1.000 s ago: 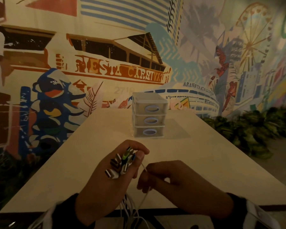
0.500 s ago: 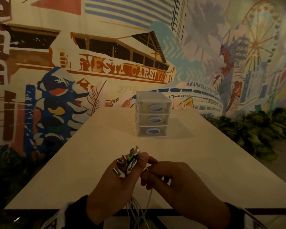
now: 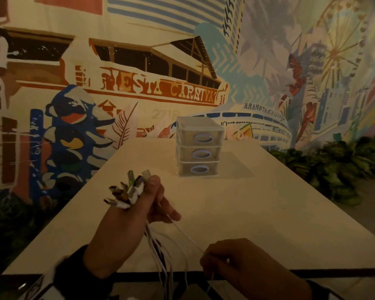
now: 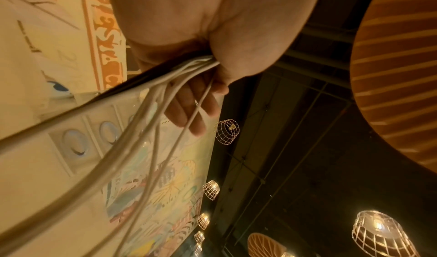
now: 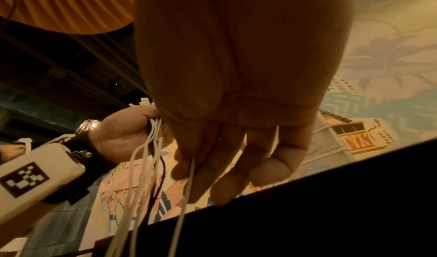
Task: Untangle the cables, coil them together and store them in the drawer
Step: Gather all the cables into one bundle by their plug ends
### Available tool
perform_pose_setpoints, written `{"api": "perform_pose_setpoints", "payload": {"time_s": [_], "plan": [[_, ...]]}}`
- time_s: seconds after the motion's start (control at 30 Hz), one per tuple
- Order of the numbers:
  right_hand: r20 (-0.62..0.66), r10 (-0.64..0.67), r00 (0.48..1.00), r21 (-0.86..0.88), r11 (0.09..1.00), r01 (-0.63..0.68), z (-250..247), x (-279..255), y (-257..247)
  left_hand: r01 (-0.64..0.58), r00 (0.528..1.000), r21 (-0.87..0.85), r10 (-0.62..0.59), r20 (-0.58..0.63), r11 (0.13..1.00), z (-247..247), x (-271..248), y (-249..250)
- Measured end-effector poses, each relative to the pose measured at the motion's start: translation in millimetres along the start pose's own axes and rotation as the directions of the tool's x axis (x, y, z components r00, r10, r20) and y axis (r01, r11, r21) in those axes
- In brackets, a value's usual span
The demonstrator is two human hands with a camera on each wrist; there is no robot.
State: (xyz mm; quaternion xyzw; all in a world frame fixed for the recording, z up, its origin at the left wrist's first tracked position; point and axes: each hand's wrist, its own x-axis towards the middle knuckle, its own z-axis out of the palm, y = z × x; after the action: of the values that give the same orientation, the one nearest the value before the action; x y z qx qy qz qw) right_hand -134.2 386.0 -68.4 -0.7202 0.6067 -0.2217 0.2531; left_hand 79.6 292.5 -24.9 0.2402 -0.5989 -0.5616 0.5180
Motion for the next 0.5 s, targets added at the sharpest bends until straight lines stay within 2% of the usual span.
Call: {"api": "perform_pose_setpoints", "payload": {"time_s": [0.13,0.27,0.37,0.43,0.5], "plan": [[0.154,0.080,0.985,-0.037,0.997,-0.075,-16,-14,6,-0.049,0.998,0.037,0.051,-0.043,0.998,-6,2,4],[0.271,0.134,0.953,-0.110,0.988,-0.108,-20,-23,-5,-0.064,0.998,-0.037,0.064,-0.019,0.997,-9,6,7],[0.303,0.215,0.928,-0.178,0.970,-0.166,-12,-22,-9,-0.065,0.998,-0.074,0.064,-0.007,0.995,-7,7,9],[0.331,0.232,0.915,-0.249,0.956,-0.152,-8,-21,-6,-0.056,0.998,-0.052,0.056,-0.001,0.997,-7,5,6],[0.288,0.182,0.940,-0.260,0.960,-0.107,-11,-20,-10,-0.059,0.998,0.036,0.059,-0.013,0.998,-5,1,2]]}}
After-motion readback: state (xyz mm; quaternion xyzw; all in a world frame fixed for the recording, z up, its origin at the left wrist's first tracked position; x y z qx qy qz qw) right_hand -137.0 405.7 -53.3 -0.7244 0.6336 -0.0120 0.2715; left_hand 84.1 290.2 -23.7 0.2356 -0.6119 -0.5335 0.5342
